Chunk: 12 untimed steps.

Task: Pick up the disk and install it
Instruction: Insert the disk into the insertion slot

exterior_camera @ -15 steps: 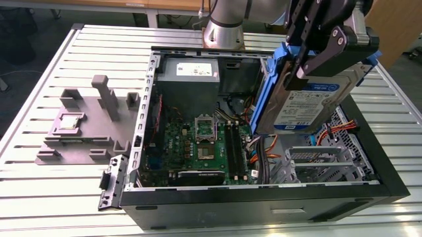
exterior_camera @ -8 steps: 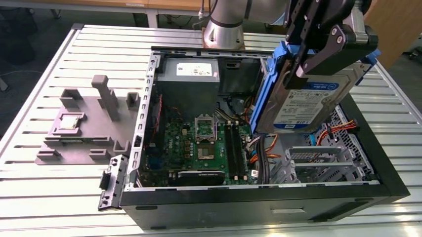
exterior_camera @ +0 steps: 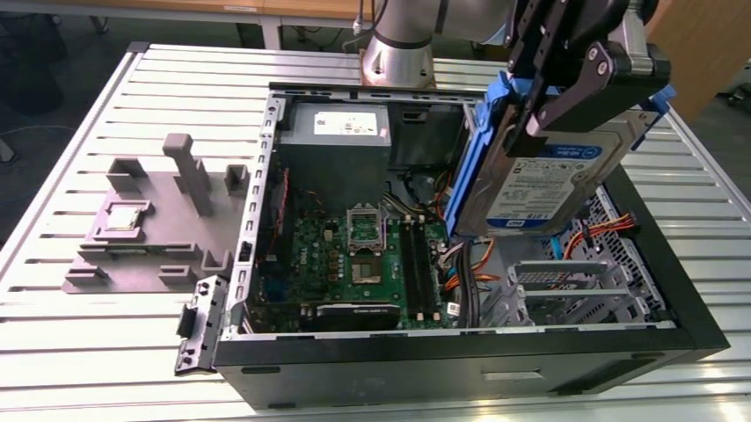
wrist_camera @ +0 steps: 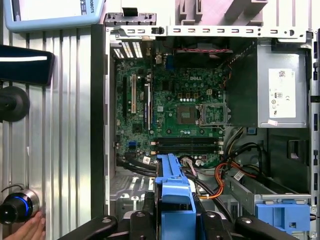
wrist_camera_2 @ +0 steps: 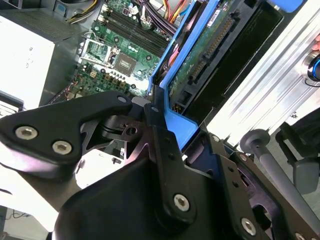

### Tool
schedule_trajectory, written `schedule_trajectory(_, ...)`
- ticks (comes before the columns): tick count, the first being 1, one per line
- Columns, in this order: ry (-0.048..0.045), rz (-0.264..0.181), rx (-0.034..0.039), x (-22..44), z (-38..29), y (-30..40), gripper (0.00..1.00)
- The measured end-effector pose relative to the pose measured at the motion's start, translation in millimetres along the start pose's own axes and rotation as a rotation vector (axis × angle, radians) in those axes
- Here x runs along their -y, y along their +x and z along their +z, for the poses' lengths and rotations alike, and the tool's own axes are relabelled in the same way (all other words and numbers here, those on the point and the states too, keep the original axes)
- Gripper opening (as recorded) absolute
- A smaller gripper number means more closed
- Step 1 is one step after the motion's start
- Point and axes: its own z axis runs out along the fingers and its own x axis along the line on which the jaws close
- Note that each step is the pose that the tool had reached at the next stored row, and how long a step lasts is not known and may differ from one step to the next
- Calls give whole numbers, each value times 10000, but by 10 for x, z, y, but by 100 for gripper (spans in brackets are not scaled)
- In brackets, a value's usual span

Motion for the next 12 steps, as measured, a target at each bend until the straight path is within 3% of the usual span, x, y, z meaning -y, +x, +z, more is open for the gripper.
schedule_trajectory(12,0,-1,0,0,0,-18,37)
